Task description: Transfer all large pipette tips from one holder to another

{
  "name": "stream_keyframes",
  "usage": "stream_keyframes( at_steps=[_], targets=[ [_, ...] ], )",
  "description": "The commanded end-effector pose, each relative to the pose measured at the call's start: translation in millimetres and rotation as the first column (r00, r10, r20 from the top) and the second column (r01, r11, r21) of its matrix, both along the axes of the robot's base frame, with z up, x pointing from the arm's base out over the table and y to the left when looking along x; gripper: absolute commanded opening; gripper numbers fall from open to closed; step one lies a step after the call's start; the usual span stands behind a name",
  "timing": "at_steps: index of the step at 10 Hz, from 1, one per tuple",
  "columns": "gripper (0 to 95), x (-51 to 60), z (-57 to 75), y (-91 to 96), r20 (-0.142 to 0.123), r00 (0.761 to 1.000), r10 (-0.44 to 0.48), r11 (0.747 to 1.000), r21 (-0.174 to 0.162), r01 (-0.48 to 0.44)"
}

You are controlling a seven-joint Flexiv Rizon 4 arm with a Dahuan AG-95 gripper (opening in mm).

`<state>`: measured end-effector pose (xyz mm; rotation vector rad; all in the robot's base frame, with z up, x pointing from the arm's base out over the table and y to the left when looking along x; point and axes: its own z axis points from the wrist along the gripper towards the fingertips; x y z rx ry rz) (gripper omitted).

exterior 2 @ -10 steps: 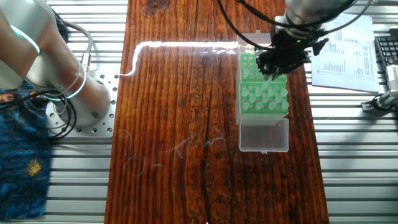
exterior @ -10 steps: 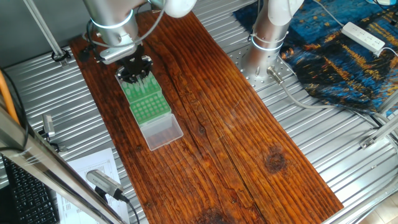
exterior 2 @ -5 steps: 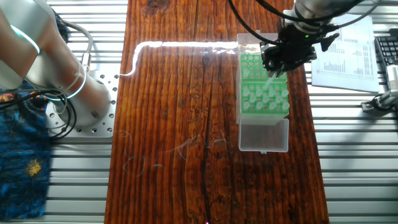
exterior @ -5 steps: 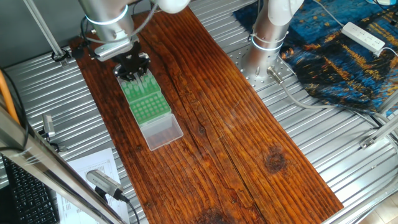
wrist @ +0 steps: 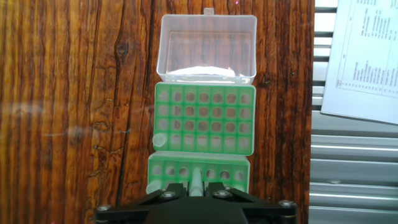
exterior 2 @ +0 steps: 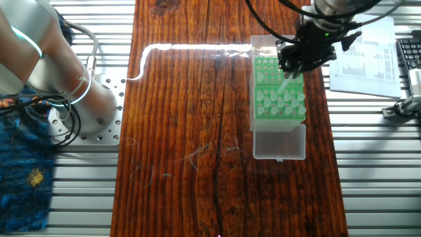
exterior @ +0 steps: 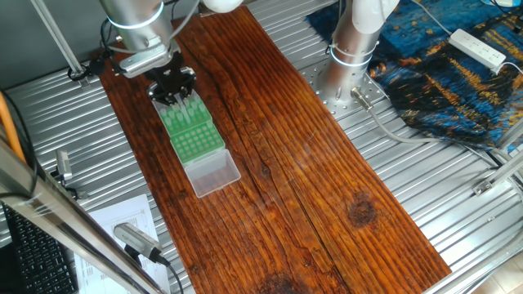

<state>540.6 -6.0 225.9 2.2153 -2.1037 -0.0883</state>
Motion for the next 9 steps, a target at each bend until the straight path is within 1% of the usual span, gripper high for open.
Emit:
stream_keyframes(
  at_steps=[1, 5, 7, 9],
  targets=[
    [0.0, -0.1, 4.7, 0.3, -0.008, 1.0, -0.002, 1.0, 0.0, 0.002],
    [0.0, 4.4, 21.9, 0.8, -0.03, 0.999, -0.013, 1.0, 0.004, 0.013],
    [0.0, 5.6, 26.5, 2.5, -0.035, 0.999, -0.014, 1.0, 0.003, 0.014],
    [0.0, 6.0, 37.5, 3.0, -0.049, 0.999, -0.011, 1.0, 0.007, 0.012]
  ],
)
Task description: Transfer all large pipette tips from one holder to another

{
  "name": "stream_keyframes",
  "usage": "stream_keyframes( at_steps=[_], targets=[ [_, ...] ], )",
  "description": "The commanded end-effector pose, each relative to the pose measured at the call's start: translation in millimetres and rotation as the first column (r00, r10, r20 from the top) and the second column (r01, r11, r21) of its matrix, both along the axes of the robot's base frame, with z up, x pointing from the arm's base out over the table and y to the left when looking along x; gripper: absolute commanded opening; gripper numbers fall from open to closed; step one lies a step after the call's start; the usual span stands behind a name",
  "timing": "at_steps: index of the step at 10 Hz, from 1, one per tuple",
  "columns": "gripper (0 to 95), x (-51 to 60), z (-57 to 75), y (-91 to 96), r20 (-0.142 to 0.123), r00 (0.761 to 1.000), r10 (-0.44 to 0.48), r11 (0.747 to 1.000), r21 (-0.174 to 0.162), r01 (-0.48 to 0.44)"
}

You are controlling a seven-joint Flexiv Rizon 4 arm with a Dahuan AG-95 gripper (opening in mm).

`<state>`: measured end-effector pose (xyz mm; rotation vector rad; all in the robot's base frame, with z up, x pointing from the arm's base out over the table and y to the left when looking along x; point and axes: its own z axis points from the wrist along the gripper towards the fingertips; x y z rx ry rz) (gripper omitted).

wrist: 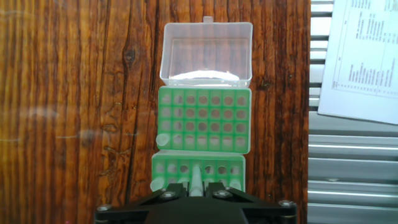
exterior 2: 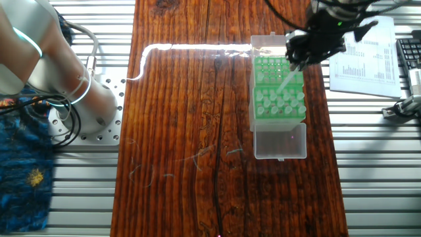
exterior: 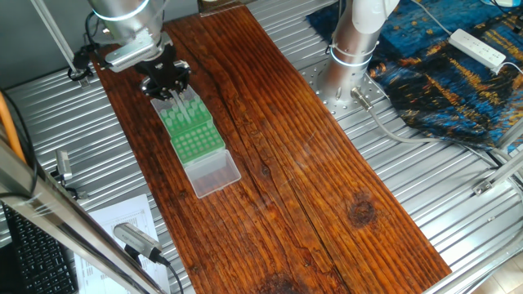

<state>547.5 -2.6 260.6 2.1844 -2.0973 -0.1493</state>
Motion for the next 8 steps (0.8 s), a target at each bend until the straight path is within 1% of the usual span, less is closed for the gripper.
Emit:
stream_keyframes(
  at_steps=[1, 3, 5, 8],
  targets=[
    [0.0, -1.3, 8.0, -1.0, -0.008, 1.0, 0.002, 1.0, -0.003, -0.002],
    [0.0, -1.5, 15.3, -3.2, -0.013, 1.0, -0.004, 1.0, -0.003, 0.004],
    [0.0, -1.0, 23.1, -2.2, -0.024, 1.0, -0.016, 1.0, 0.0, 0.016],
    [0.0, -1.1, 36.1, 2.5, -0.036, 0.999, -0.04, 0.999, -0.01, 0.04]
  ],
)
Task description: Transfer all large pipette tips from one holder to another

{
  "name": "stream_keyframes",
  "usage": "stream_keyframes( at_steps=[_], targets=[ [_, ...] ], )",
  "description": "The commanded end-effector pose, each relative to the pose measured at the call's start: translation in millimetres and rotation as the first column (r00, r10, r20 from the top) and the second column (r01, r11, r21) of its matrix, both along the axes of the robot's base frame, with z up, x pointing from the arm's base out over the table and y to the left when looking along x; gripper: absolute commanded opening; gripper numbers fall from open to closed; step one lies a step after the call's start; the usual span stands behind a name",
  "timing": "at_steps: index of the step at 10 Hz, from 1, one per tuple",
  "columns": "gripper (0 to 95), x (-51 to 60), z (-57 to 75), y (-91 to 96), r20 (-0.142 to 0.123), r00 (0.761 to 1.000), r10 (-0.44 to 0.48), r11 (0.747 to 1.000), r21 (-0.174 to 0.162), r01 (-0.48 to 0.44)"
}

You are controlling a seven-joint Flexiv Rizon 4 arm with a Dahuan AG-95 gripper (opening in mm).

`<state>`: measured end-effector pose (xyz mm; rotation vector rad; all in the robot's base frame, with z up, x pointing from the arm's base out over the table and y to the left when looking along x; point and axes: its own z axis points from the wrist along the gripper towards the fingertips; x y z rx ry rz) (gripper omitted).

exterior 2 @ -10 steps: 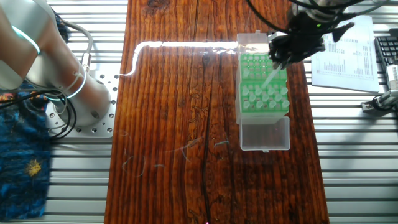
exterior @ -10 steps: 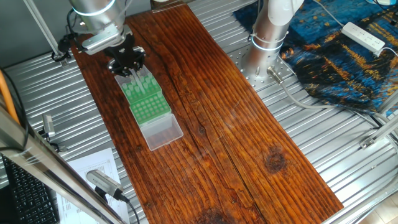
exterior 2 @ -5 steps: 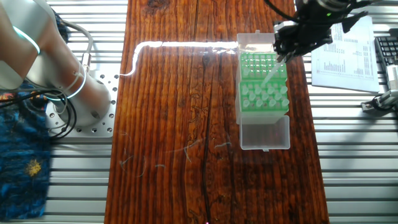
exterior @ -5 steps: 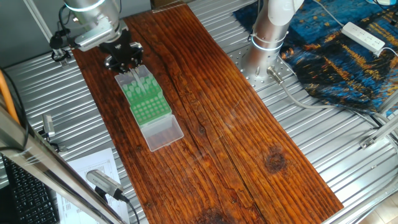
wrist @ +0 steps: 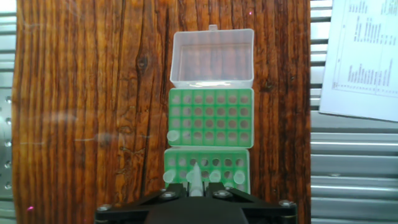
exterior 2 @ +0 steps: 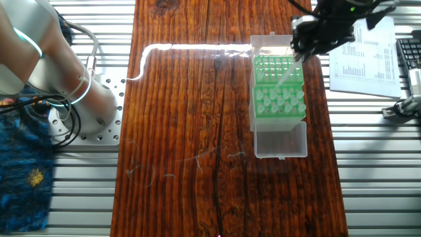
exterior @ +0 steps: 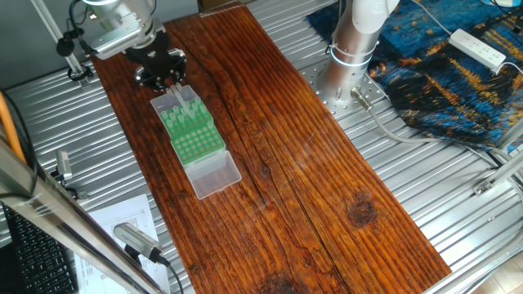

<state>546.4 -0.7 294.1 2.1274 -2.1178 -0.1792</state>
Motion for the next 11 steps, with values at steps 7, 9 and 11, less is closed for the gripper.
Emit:
stream_keyframes(
  at_steps=[7, 9, 11],
  targets=[
    [0.0, 0.4, 8.1, 7.8, -0.002, 0.997, -0.073, 0.997, 0.002, 0.073],
    [0.0, 2.8, 5.6, 13.6, -0.001, 0.995, -0.1, 0.995, -0.003, 0.1],
    [0.0, 5.3, 2.5, 21.5, 0.002, 0.992, -0.125, 0.992, 0.0, 0.125]
  ],
)
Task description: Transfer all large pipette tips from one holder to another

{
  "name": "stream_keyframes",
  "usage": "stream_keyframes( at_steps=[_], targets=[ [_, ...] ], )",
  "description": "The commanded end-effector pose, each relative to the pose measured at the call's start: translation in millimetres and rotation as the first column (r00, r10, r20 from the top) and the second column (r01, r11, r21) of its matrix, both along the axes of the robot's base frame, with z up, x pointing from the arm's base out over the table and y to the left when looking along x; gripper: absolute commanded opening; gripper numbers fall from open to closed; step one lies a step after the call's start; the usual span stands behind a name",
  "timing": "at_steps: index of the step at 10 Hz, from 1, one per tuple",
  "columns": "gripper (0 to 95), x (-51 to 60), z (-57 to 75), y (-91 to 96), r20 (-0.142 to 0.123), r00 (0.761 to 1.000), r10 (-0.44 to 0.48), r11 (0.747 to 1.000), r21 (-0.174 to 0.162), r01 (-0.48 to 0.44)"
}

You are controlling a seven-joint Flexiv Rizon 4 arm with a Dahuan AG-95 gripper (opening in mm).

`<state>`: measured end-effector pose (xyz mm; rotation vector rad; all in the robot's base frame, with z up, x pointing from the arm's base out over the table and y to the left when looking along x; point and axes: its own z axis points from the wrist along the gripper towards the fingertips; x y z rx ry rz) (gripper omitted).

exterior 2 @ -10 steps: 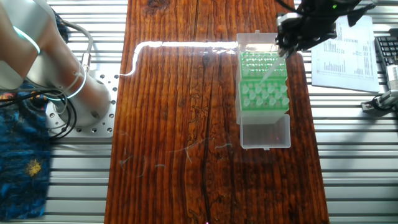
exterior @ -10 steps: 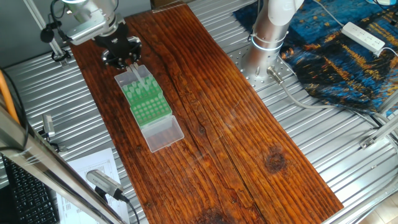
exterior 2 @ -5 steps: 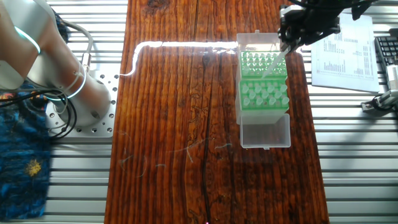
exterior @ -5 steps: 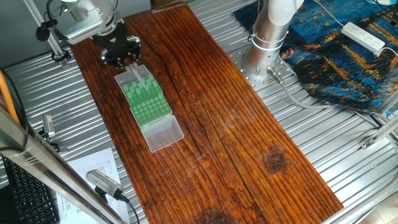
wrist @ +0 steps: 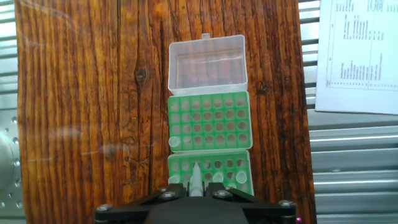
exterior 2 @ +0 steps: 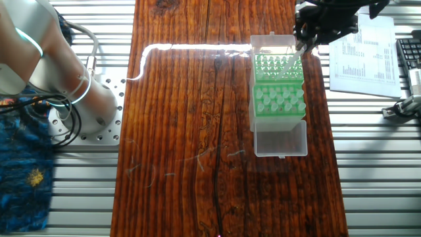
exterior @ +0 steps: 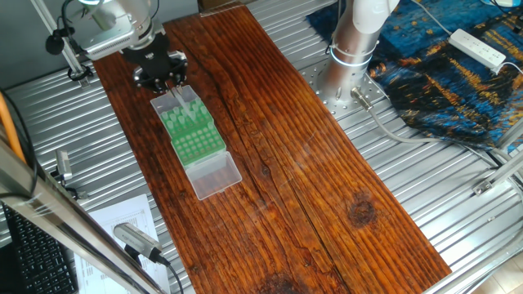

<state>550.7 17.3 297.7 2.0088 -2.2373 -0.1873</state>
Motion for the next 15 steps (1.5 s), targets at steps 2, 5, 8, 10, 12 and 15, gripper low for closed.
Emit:
stream_keyframes(
  at_steps=[2, 5, 8, 10, 12, 15],
  targets=[
    [0.0, 1.0, -1.0, 5.4, 0.013, 0.999, -0.044, 0.999, -0.002, 0.044],
    [0.0, 4.5, -5.9, 15.9, 0.015, 0.998, -0.055, 0.998, 0.001, 0.055],
    [0.0, 6.2, -12.2, 25.1, 0.014, 0.999, -0.047, 0.999, -0.008, 0.047],
    [0.0, 4.9, -12.8, 22.6, 0.014, 0.999, -0.04, 0.999, -0.004, 0.04],
    [0.0, 2.8, -14.1, 19.1, 0.014, 0.999, -0.037, 0.999, -0.003, 0.037],
    [0.0, -0.9, -13.9, 17.9, 0.01, 1.0, -0.024, 1.0, 0.005, 0.024]
  ],
)
